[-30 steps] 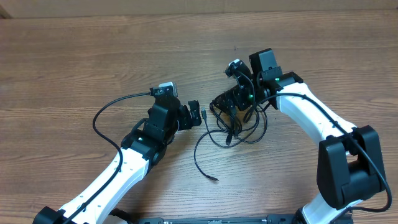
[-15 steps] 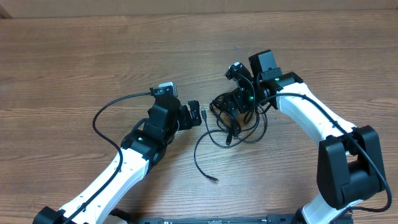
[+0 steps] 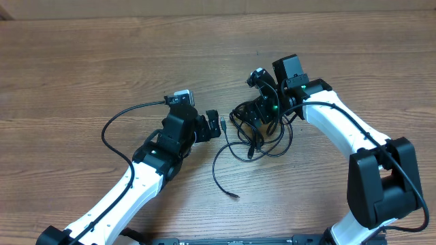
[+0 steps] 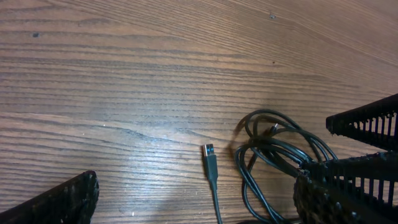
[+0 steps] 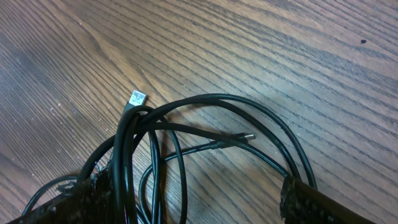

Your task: Untangle cables

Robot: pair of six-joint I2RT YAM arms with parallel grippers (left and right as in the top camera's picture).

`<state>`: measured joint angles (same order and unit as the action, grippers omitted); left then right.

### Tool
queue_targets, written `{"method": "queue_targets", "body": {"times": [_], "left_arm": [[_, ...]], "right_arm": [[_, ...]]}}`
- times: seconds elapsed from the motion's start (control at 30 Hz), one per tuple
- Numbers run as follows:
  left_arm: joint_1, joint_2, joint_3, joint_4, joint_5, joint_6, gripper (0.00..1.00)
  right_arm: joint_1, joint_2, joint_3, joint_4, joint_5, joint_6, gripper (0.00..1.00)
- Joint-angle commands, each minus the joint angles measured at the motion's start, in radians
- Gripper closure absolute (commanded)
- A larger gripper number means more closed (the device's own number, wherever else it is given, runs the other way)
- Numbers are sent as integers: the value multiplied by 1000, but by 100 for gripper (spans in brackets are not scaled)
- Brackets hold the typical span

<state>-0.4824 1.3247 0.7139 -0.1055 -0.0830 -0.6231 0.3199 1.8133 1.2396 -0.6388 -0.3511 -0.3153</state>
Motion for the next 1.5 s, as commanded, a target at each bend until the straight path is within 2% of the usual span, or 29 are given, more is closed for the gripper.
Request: {"method": "queue_targets", "body": {"times": [0.0, 0.13, 0.27, 0.6, 0.9, 1.0, 1.07, 1.17, 1.47], "left_arm": [[4, 6, 7, 0, 5, -6, 0], [4, 6, 7, 0, 5, -6, 0], [4, 6, 7, 0, 5, -6, 0], [4, 6, 7, 0, 5, -6, 0], [4, 6, 7, 0, 5, -6, 0], [4, 6, 7, 0, 5, -6, 1], [4, 6, 7, 0, 5, -6, 1], [4, 6, 7, 0, 5, -6, 0], [4, 6, 7, 0, 5, -6, 0]], "right_arm": [[21, -2, -10, 10, 2, -9, 13], [50, -2, -10, 21, 3, -36, 14], [61, -2, -10, 38, 25, -38, 18], [61, 47, -10, 40, 36, -37, 36], [63, 48, -10, 40, 36, -37, 60], [63, 48, -10, 40, 36, -38, 73], [63, 48, -10, 40, 36, -37, 87], [63, 48, -10, 40, 36, -32, 96], [62, 48, 20, 9, 36, -14, 96]]}}
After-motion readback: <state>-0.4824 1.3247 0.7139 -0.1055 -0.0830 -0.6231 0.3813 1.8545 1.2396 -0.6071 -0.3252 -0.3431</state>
